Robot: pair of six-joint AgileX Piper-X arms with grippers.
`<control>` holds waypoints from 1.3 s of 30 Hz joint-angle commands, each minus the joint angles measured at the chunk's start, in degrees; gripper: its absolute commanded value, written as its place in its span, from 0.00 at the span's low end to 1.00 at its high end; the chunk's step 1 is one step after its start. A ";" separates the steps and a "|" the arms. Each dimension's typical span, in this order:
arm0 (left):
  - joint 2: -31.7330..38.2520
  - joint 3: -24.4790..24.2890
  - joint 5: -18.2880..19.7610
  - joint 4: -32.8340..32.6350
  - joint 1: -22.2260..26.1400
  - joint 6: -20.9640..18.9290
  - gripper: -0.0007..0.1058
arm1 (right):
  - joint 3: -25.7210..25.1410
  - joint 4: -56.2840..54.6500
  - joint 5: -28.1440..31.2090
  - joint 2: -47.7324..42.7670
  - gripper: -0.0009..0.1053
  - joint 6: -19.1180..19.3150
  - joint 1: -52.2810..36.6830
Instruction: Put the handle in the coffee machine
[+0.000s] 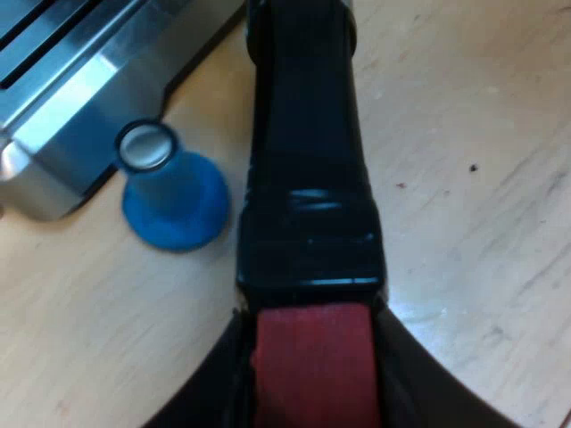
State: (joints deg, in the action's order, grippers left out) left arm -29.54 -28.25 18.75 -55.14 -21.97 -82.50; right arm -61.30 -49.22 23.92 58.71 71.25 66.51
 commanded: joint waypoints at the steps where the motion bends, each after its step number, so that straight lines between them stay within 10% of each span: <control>1: 0.76 -1.06 1.44 2.06 2.21 0.54 0.01 | -0.54 2.62 5.12 -0.53 0.69 -0.65 3.57; 18: 0.76 -1.06 1.50 2.75 5.32 4.00 0.01 | 5.33 17.43 28.00 2.88 0.69 -1.28 18.22; 39: 0.76 -1.06 -0.71 5.40 5.32 1.34 0.01 | 6.80 31.84 34.14 13.51 0.69 1.08 21.68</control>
State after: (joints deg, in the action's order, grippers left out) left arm -29.54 -28.25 17.36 -52.39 -16.72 -80.19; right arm -54.38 -17.72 57.25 72.14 71.16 88.17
